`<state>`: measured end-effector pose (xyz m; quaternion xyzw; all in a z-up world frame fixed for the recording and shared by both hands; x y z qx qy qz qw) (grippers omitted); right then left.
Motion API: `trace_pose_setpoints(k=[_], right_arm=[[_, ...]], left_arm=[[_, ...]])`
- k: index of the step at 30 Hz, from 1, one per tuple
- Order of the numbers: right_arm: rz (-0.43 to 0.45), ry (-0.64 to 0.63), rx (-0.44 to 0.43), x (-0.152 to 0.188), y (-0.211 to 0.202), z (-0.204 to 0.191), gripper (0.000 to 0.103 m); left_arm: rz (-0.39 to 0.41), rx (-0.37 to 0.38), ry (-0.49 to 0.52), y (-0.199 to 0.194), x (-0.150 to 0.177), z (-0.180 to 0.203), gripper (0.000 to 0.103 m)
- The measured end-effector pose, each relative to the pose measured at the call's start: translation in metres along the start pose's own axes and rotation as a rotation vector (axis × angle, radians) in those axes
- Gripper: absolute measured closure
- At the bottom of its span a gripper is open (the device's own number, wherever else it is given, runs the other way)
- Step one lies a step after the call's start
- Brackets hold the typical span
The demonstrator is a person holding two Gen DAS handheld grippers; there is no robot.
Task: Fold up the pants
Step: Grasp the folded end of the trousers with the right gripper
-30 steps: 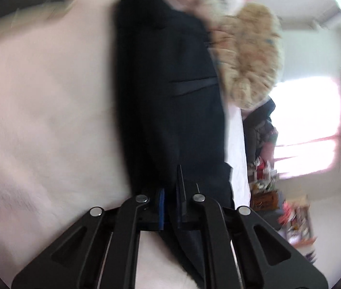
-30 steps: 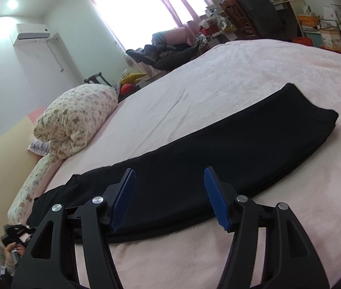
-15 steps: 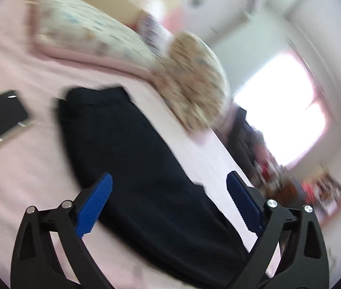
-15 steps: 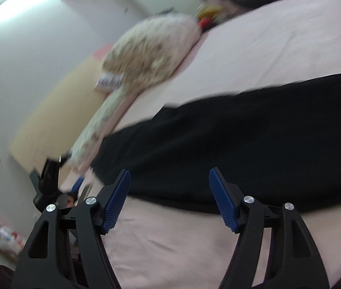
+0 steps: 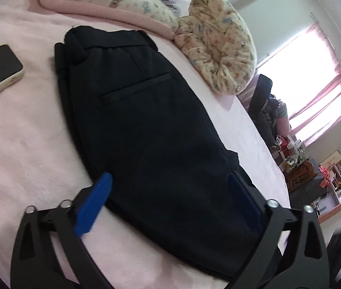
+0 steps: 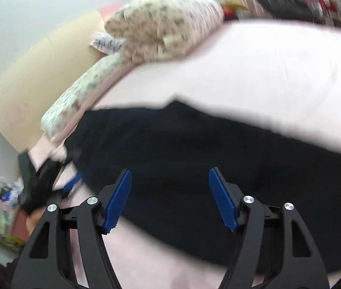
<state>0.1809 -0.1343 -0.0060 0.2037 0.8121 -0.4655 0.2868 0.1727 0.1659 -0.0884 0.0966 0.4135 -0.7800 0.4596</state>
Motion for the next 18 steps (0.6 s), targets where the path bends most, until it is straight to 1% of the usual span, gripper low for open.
trace_pose_setpoints(k=[2,3,4,5,6,7,8,10,13,15,16,17,18], right_arm=[[-0.023,-0.086,0.074,-0.039,0.027,-0.001,0.035],[-0.032,-0.126,0.106,-0.049,0.036,0.003,0.039],[-0.050,-0.179,0.147,-0.058,0.050,0.002,0.046],[-0.083,-0.246,0.205,-0.066,0.067,0.005,0.049],[-0.113,-0.284,0.235,-0.071,0.081,0.009,0.052],[-0.143,-0.307,0.243,-0.071,0.093,0.010,0.057],[-0.181,-0.311,0.248,-0.071,0.109,0.014,0.058],[-0.211,-0.310,0.266,-0.070,0.121,0.026,0.058],[-0.281,-0.286,0.259,-0.057,0.136,0.036,0.058],[-0.330,-0.293,0.287,-0.046,0.146,0.043,0.082],[-0.345,-0.277,0.285,-0.042,0.149,0.046,0.091],[-0.316,-0.218,0.277,-0.044,0.147,0.049,0.096],[-0.284,-0.162,0.274,-0.048,0.145,0.054,0.096]], left_arm=[[0.001,0.006,-0.014,-0.001,-0.002,-0.001,0.002],[0.001,0.013,-0.029,0.000,-0.002,-0.002,0.002],[0.002,0.023,-0.042,0.000,-0.003,-0.004,0.002],[0.002,0.030,-0.048,-0.005,0.000,-0.007,0.002],[0.001,0.036,-0.055,-0.005,0.000,-0.008,0.002],[0.000,0.040,-0.059,-0.009,0.001,-0.010,0.002],[0.000,0.043,-0.064,-0.008,0.001,-0.011,0.002],[0.005,0.045,-0.072,-0.009,0.002,-0.011,0.002],[0.008,0.039,-0.066,-0.009,0.003,-0.010,0.002],[0.006,0.045,-0.065,-0.010,0.003,-0.011,0.002],[0.006,0.052,-0.071,-0.010,0.003,-0.012,0.002],[0.007,0.060,-0.080,-0.012,0.003,-0.014,0.002],[0.010,0.073,-0.097,-0.014,0.003,-0.016,0.002]])
Point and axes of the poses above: each gripper's, at about its wrist camera, not at the fingertips, and y roughly the way its jaws point, z to its right, x to its underside, the point moved 7 cm from there along y, roughly the way its jaws point, and after that the axes turned 2 degrees about y, right-handed, at the moved point
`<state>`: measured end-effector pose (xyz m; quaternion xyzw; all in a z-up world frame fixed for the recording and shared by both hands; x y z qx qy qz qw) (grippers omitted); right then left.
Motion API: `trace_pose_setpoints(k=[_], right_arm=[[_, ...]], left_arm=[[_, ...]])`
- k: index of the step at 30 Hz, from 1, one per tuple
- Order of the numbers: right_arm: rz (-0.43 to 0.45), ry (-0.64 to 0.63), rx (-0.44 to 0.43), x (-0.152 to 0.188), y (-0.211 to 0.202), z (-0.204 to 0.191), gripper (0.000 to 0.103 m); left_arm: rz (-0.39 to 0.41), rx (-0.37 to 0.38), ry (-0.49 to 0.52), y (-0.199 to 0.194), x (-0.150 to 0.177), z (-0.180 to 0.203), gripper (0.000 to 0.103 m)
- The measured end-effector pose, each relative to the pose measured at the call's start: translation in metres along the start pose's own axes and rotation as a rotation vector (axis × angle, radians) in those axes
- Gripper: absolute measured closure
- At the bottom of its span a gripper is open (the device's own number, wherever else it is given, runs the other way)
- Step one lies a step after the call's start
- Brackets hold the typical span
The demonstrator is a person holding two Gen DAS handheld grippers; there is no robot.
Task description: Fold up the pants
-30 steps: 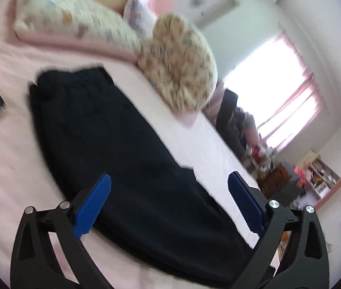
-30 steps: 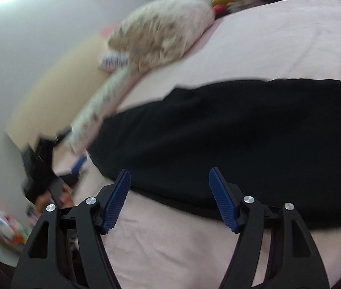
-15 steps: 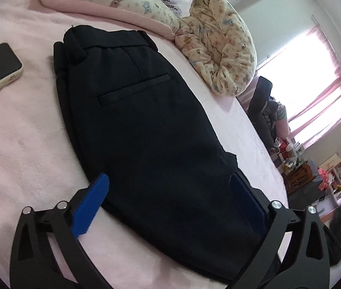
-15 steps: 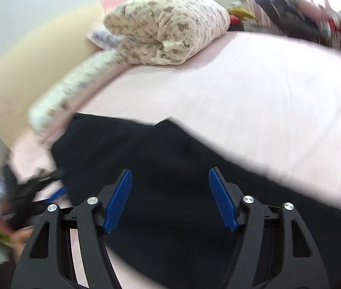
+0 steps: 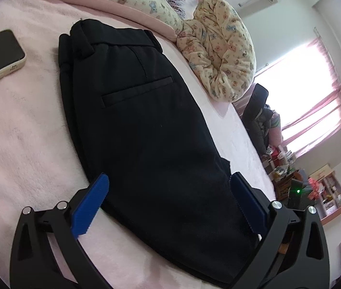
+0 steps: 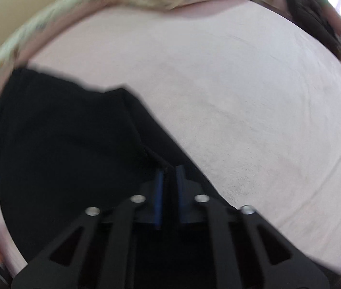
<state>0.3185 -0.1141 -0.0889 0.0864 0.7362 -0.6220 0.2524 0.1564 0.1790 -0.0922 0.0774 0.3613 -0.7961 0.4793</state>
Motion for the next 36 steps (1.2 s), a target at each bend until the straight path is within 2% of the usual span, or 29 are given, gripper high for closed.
trace_pose_setpoints(k=[2,4,5,7,9,13,15,18,19,20,21,24,26,27,29,30,33,35,36], right_arm=[[0.013,0.130,-0.041,0.000,0.003,0.012,0.096],[-0.012,0.153,-0.034,0.006,0.010,0.012,0.093],[0.002,0.148,-0.022,0.005,0.007,0.011,0.090],[0.086,0.156,-0.024,-0.003,-0.010,0.008,0.085],[0.140,0.151,-0.080,-0.013,-0.021,0.001,0.084],[0.126,0.144,-0.118,-0.028,-0.015,-0.008,0.084],[0.091,0.154,-0.133,-0.034,0.000,-0.015,0.084],[0.020,0.150,-0.095,-0.038,0.026,-0.022,0.084],[0.020,0.140,-0.062,-0.038,0.033,-0.022,0.086],[0.025,0.153,-0.010,-0.035,0.036,-0.017,0.093],[0.023,0.183,0.017,-0.034,0.040,-0.011,0.094],[0.056,0.262,-0.027,-0.032,0.032,-0.004,0.093],[0.129,0.273,-0.028,-0.028,0.010,0.001,0.085],[0.176,0.280,-0.066,-0.022,-0.007,0.002,0.080],[0.226,0.297,-0.128,-0.008,-0.032,0.007,0.041],[0.235,0.306,-0.145,0.002,-0.043,0.010,0.037],[0.230,0.331,-0.163,0.040,-0.069,0.026,0.038],[0.252,0.376,-0.189,0.067,-0.088,0.040,0.041],[0.264,0.398,-0.212,0.082,-0.096,0.047,0.043]], left_arm=[[0.005,0.013,-0.018,-0.001,-0.001,-0.002,0.002],[0.009,0.018,-0.029,-0.002,-0.001,-0.004,0.004],[0.010,0.019,-0.032,-0.002,-0.001,-0.004,0.004],[0.019,0.024,-0.046,-0.003,-0.002,-0.004,0.004],[0.024,0.025,-0.052,-0.004,-0.002,-0.004,0.004],[0.028,0.029,-0.055,-0.005,-0.002,-0.003,0.004],[0.027,0.030,-0.055,-0.005,-0.002,-0.003,0.004],[0.027,0.032,-0.058,-0.005,-0.002,-0.003,0.004],[0.028,0.034,-0.059,-0.005,-0.002,-0.003,0.004],[0.030,0.035,-0.062,-0.005,-0.002,-0.004,0.004],[0.034,0.037,-0.064,-0.005,-0.002,-0.004,0.004],[0.036,0.029,-0.048,-0.005,-0.001,-0.003,0.005],[0.038,0.021,-0.053,-0.008,-0.002,-0.001,0.006],[0.045,0.029,-0.060,-0.011,-0.002,0.001,0.006],[0.072,0.059,-0.067,-0.019,-0.005,0.003,0.006],[0.098,0.076,-0.062,-0.024,-0.009,0.005,0.006],[0.152,0.104,-0.051,-0.034,-0.021,0.007,0.004],[0.144,0.148,-0.058,-0.033,-0.026,0.008,0.003],[0.106,0.198,-0.058,-0.027,-0.027,0.012,0.002]])
Point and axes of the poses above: each gripper's, at about its wrist camera, not at the fingertips, and y roughly the way its jaws point, z to its right, x to its underside, the point moved 7 cm from there along y, roughly the way its jaws point, and after that the axes turned 2 degrees about y, right-handed, at the moved point
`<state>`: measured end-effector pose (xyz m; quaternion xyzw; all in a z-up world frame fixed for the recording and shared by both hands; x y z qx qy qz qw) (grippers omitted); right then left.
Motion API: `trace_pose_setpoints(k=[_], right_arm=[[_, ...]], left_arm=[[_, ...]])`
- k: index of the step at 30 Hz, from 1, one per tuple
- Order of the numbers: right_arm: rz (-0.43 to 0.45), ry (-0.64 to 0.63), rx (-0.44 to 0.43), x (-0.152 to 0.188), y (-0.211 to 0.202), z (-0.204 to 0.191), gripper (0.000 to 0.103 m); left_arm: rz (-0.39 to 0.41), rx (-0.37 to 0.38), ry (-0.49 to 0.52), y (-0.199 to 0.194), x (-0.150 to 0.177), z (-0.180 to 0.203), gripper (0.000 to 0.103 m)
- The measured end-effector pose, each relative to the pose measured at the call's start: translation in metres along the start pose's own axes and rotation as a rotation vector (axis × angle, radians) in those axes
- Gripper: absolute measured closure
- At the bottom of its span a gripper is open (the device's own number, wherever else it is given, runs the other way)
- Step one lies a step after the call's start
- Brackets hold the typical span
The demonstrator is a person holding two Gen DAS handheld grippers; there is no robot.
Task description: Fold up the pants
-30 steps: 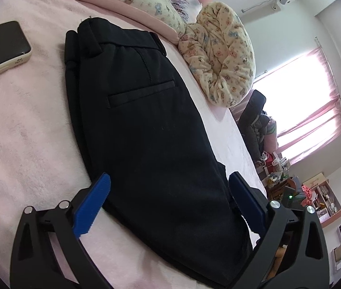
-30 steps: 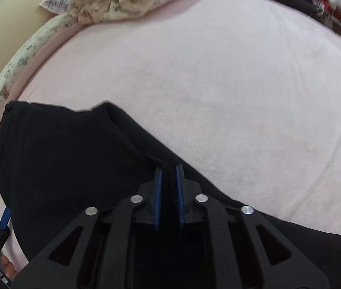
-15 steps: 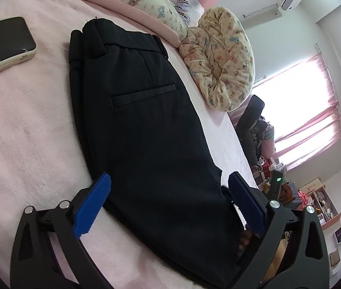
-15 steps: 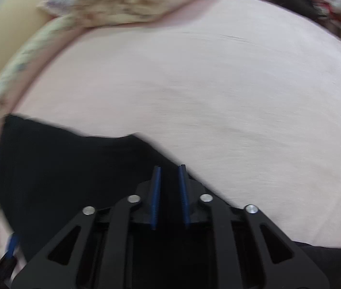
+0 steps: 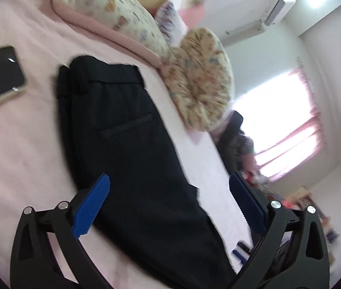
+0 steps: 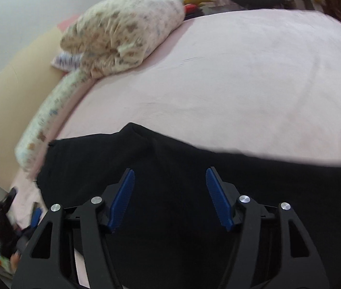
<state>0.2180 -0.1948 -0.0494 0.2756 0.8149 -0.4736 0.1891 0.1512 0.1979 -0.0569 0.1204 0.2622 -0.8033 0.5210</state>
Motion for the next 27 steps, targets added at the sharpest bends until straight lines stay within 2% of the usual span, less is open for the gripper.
trace_pose_setpoints(k=[2,3,4,6,7,8,9,11,12,13,14,16,17,19,23,25,27], right_arm=[[-0.014,0.022,-0.033,0.019,-0.016,0.015,0.044],[-0.028,0.023,-0.042,0.030,-0.023,0.021,0.044],[-0.048,0.026,-0.037,0.041,-0.027,0.026,0.044],[-0.084,0.085,0.027,0.063,-0.029,0.055,0.044],[-0.100,0.132,0.084,0.074,-0.029,0.074,0.062],[-0.075,0.197,0.051,0.081,-0.035,0.091,0.075],[-0.052,0.258,0.015,0.084,-0.043,0.102,0.076],[0.009,0.394,-0.039,0.087,-0.073,0.121,0.074],[0.058,0.409,-0.040,0.086,-0.090,0.127,0.073],[0.112,0.418,-0.035,0.083,-0.106,0.134,0.067],[0.216,0.446,-0.004,0.080,-0.137,0.151,0.053],[0.365,0.539,0.065,0.080,-0.183,0.186,0.036],[0.458,0.617,0.102,0.085,-0.213,0.212,0.036],[0.557,0.782,0.175,0.102,-0.251,0.260,0.036],[0.616,1.052,0.167,0.136,-0.275,0.326,0.036],[0.622,1.104,0.153,0.141,-0.274,0.342,0.036],[0.634,1.100,0.161,0.138,-0.273,0.352,0.036]], left_arm=[[-0.057,0.023,0.012,0.010,0.002,0.003,0.002],[-0.089,0.002,0.037,0.017,0.006,0.004,0.002],[-0.106,-0.036,0.055,0.022,0.010,0.003,0.002],[-0.117,-0.172,0.069,0.027,0.016,-0.013,0.003],[-0.116,-0.169,0.053,0.028,0.018,-0.018,0.005],[-0.101,-0.165,0.046,0.027,0.018,-0.021,0.007],[-0.094,-0.177,0.049,0.025,0.018,-0.022,0.009],[-0.097,-0.192,0.063,0.022,0.021,-0.021,0.009],[-0.095,-0.192,0.067,0.021,0.023,-0.020,0.009],[-0.096,-0.189,0.065,0.019,0.024,-0.021,0.008],[-0.100,-0.178,0.053,0.017,0.024,-0.020,0.006],[-0.105,-0.155,0.025,0.012,0.025,-0.018,0.002],[-0.102,-0.144,0.007,0.010,0.025,-0.017,0.002],[-0.092,-0.130,-0.002,0.006,0.025,-0.014,0.002],[-0.086,-0.131,-0.011,0.009,0.025,-0.011,0.002],[-0.078,-0.126,-0.011,0.008,0.025,-0.010,0.002],[-0.064,-0.122,0.002,0.007,0.024,-0.006,0.002]])
Point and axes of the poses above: each gripper's, at about its wrist camera, not at the fingertips, and y roughly the way its jaws point, z to its right, x to its underside, the point moved 7 cm from there along y, roughly the way its jaws point, and after that the axes turned 2 degrees about y, right-handed, at the moved point
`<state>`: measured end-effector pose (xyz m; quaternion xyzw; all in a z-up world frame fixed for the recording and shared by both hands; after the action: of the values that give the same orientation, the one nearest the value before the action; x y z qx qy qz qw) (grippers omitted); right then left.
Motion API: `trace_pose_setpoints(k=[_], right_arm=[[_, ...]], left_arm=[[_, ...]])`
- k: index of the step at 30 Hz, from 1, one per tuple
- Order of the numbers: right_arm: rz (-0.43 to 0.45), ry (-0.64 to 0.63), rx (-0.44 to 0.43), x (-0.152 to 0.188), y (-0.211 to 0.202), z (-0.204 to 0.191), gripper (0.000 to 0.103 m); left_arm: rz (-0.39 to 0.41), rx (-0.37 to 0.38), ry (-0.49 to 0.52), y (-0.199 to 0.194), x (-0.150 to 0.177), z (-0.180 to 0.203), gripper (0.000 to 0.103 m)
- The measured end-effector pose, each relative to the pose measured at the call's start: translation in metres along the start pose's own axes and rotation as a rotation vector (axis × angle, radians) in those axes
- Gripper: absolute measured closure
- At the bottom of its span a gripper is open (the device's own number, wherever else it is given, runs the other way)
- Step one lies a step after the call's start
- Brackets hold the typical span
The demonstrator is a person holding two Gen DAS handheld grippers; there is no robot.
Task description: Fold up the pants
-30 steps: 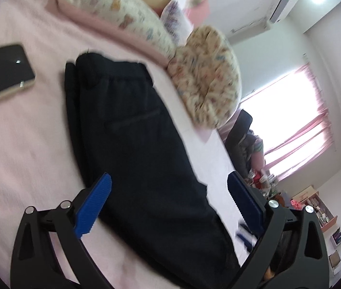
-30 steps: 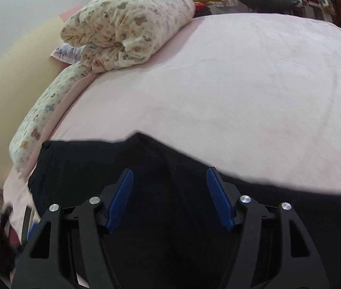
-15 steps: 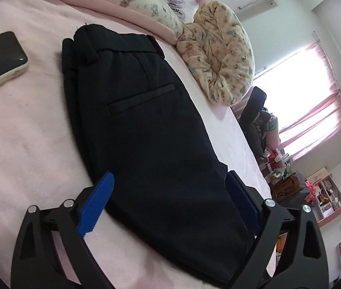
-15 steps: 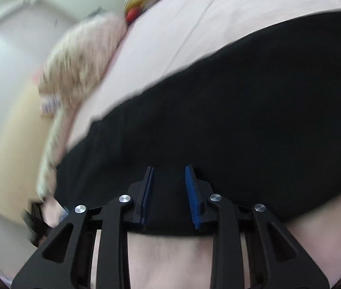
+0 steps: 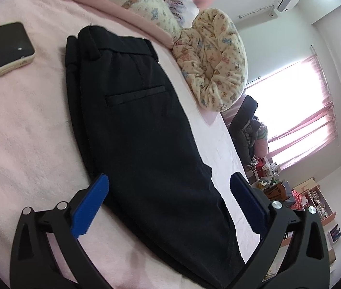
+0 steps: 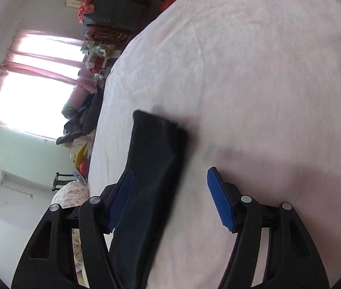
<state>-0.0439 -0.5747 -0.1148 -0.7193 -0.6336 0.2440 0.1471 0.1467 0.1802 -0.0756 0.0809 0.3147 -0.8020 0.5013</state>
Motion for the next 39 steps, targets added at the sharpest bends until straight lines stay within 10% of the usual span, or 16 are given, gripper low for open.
trace_pose_setpoints(k=[10,17,39], right_arm=[[0.012,-0.141,0.080,-0.013,0.028,-0.005,0.048],[0.005,-0.110,0.042,-0.012,0.038,0.003,0.088],[0.032,-0.180,-0.151,-0.010,0.008,-0.041,0.093]], left_arm=[[0.078,0.029,0.143,-0.005,-0.003,0.029,0.002],[0.001,0.040,0.110,0.011,0.006,0.026,0.002],[-0.106,0.041,0.100,0.029,0.020,0.023,0.002]])
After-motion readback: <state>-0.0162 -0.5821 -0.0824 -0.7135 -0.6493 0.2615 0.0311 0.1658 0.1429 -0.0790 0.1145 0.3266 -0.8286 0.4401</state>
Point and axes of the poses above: each gripper's, at about its wrist camera, not at the fingertips, and y roughly the way its jaws point, z to its right, x to its underside, the point moved 7 cm from there along y, roughly the way its jaws point, and after that the axes turned 2 degrees about y, right-handed, at the moved point
